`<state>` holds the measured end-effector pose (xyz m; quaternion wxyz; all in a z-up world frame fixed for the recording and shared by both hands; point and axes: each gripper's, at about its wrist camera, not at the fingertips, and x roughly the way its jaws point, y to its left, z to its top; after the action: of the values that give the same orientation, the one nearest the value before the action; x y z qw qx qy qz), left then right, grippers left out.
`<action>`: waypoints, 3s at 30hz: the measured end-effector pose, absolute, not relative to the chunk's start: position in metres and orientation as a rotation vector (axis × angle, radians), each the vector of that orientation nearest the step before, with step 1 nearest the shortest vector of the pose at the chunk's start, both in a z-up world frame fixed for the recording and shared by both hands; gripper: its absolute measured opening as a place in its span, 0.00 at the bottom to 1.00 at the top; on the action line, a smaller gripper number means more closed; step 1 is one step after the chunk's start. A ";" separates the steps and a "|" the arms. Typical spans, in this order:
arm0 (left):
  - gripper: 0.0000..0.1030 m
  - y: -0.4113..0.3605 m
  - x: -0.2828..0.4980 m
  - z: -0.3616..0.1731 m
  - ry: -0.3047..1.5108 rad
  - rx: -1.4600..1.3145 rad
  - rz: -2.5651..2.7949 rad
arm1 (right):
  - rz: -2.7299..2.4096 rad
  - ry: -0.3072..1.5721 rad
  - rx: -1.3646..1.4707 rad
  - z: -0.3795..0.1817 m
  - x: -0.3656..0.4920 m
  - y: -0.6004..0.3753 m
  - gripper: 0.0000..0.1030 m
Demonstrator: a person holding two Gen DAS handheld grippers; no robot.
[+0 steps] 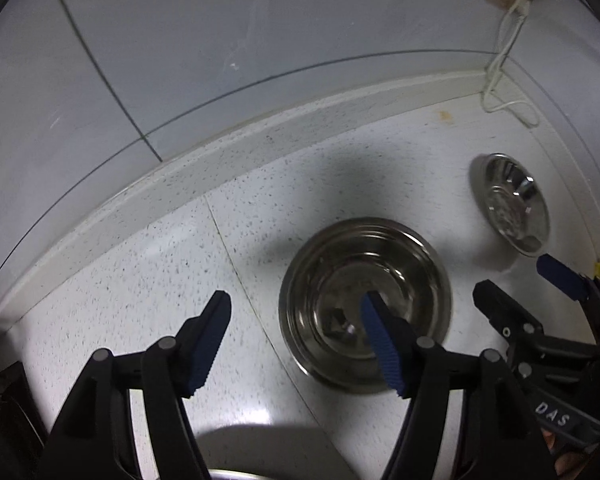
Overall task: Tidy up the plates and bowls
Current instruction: 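Move both grippers to the medium steel bowl and close on its rim, then lower the medium bowl into the large bowl and open both grippers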
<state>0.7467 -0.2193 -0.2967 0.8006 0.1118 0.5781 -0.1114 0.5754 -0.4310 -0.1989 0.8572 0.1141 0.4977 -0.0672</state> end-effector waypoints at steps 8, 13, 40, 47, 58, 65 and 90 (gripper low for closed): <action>0.65 -0.220 0.762 -0.332 1.305 0.265 -0.196 | -0.136 1.089 0.268 -0.222 0.597 -0.426 0.85; 0.65 -0.215 0.767 -0.346 1.331 0.270 -0.175 | -0.133 1.111 0.291 -0.233 0.604 -0.423 0.85; 0.17 -0.212 0.728 -0.325 1.302 0.282 -0.196 | -0.055 1.165 0.315 -0.223 0.581 -0.390 0.11; 0.17 -0.168 0.667 -0.277 1.224 0.277 -0.177 | -0.002 1.109 0.284 -0.176 0.535 -0.354 0.11; 0.17 -0.093 0.570 -0.265 1.251 0.236 -0.098 | 0.129 1.137 0.169 -0.171 0.458 -0.265 0.11; 0.17 -0.064 0.544 -0.300 1.325 0.220 -0.051 | 0.174 1.223 0.137 -0.209 0.445 -0.237 0.11; 0.45 -0.074 0.562 -0.280 1.284 0.186 -0.111 | 0.168 1.172 0.184 -0.196 0.452 -0.254 0.78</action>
<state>0.5618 -0.0737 -0.2800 0.7955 0.0865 0.5975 -0.0516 0.4517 -0.2537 -0.1956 0.8257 0.0867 0.5517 0.0793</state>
